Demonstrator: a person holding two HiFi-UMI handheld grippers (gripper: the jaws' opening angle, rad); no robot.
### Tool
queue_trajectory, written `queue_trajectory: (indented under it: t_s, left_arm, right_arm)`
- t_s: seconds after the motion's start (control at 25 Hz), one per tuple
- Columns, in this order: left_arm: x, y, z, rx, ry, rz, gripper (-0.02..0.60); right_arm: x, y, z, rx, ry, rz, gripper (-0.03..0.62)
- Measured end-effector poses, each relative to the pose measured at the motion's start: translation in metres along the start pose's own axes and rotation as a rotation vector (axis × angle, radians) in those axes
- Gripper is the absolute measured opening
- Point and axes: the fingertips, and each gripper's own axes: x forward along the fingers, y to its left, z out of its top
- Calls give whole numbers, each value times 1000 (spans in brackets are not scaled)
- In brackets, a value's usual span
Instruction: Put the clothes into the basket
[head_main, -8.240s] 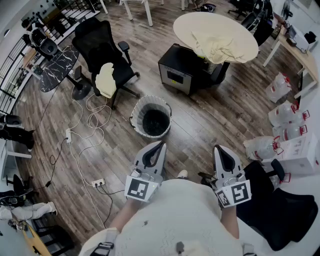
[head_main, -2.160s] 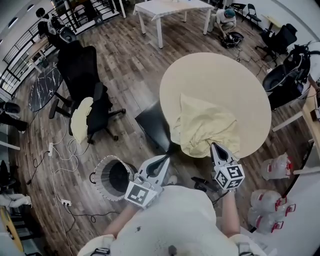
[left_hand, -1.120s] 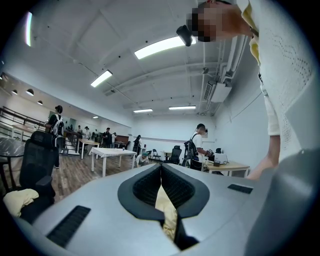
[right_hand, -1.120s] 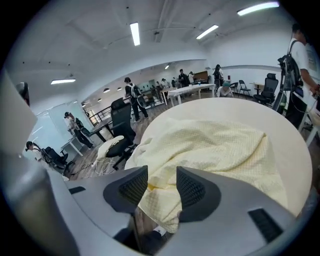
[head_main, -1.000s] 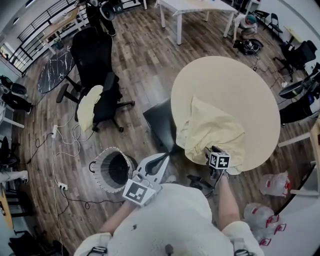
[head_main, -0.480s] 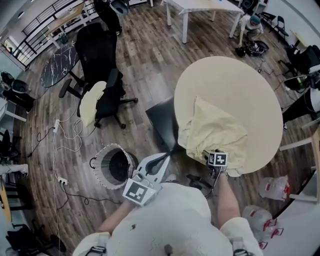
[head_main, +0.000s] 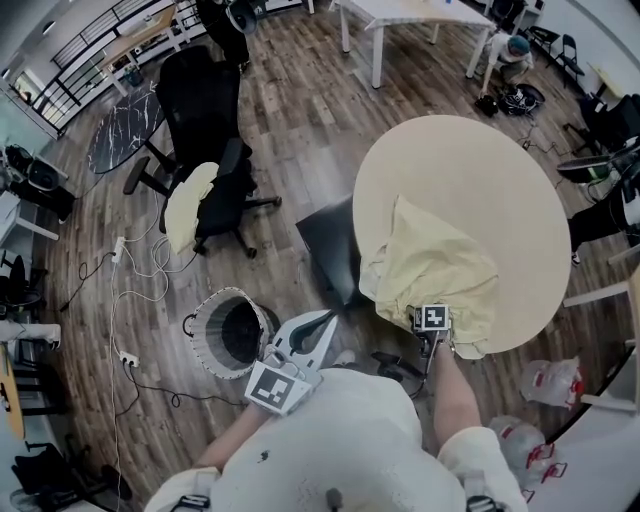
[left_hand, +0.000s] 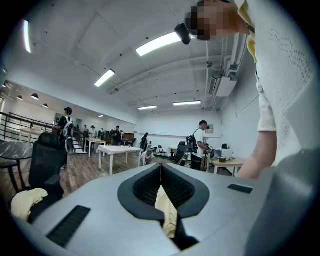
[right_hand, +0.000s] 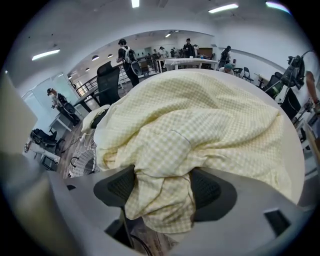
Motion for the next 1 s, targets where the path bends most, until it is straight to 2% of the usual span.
queue_trajectory:
  t_s: [0.16, 0.28, 0.36, 0.52, 0.6, 1.0]
  left_arm:
    - [7, -1, -1, -1, 3, -3, 20]
    - [11, -1, -1, -9, 1, -11, 20]
    - [12, -3, -2, -11, -1, -15, 20]
    - [9, -5, -5, -6, -4, -13, 20]
    - [8, -2, -4, -12, -9, -9, 20]
    - [9, 5, -1, -36, -13, 10, 20]
  right_arm:
    - [-2, 0, 1, 18, 34, -19, 357]
    - [0, -3, 4, 8, 23, -22, 344]
    - [0, -7, 3, -4, 17, -24, 316]
    - [-3, -12, -5, 1, 30, -40, 185]
    - [-6, -12, -7, 6, 42, -45, 142]
    - [-10, -5, -3, -2, 20, -11, 91]
